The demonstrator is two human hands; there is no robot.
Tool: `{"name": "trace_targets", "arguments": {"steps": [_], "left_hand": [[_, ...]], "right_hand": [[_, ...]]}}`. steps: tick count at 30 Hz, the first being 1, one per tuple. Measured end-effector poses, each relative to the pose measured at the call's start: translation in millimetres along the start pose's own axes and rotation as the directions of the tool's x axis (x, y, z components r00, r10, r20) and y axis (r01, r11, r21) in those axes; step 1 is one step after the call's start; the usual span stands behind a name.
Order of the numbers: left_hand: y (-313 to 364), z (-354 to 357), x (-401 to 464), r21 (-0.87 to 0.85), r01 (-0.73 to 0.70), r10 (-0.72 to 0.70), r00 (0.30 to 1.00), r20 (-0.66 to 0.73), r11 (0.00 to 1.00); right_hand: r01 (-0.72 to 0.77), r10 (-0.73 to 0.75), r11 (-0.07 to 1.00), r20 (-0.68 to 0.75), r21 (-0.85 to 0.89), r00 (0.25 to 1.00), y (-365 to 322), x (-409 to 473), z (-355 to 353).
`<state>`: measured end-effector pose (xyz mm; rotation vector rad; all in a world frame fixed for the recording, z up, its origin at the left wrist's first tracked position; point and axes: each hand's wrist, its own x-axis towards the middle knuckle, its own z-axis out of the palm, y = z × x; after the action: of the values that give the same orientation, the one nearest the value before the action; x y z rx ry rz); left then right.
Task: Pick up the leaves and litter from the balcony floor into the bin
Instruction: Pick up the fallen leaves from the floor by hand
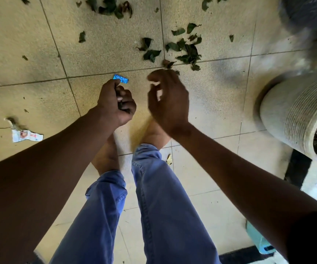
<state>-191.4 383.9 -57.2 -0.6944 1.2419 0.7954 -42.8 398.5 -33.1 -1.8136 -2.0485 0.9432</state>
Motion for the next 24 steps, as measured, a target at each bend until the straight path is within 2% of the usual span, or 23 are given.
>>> {"name": "trace_targets", "arguments": {"steps": [3,7,13,16,18,21,24], "left_hand": [[5,-14,8,-0.102,0.1,-0.097,0.995,0.037,0.99],[13,-19,5,-0.067,0.184,-0.176,0.978,0.111,0.981],[15,-22,5,-0.034,0.254,-0.247,0.958,0.142,0.967],[17,-21,6,-0.018,0.263,-0.258,0.956,0.142,0.964],[18,-21,7,-0.01,0.262,-0.258,0.956,0.137,0.965],[22,-22,9,0.011,0.259,-0.258,0.957,0.136,0.966],[25,-24,10,0.034,0.268,-0.27,0.953,0.138,0.963]], "right_hand": [[-0.14,0.153,0.946,0.025,-0.291,0.988,58,16,14],[-0.169,0.219,0.915,0.099,-0.366,0.971,95,30,38],[-0.223,0.224,0.939,-0.026,-0.262,0.974,101,41,58],[-0.316,0.315,0.93,-0.038,-0.186,0.948,96,45,51],[-0.353,0.343,0.928,-0.095,-0.122,0.934,91,50,44],[-0.268,0.263,0.963,-0.14,-0.018,0.955,83,59,38],[-0.191,0.19,0.981,-0.038,-0.042,0.981,85,68,44]]}}
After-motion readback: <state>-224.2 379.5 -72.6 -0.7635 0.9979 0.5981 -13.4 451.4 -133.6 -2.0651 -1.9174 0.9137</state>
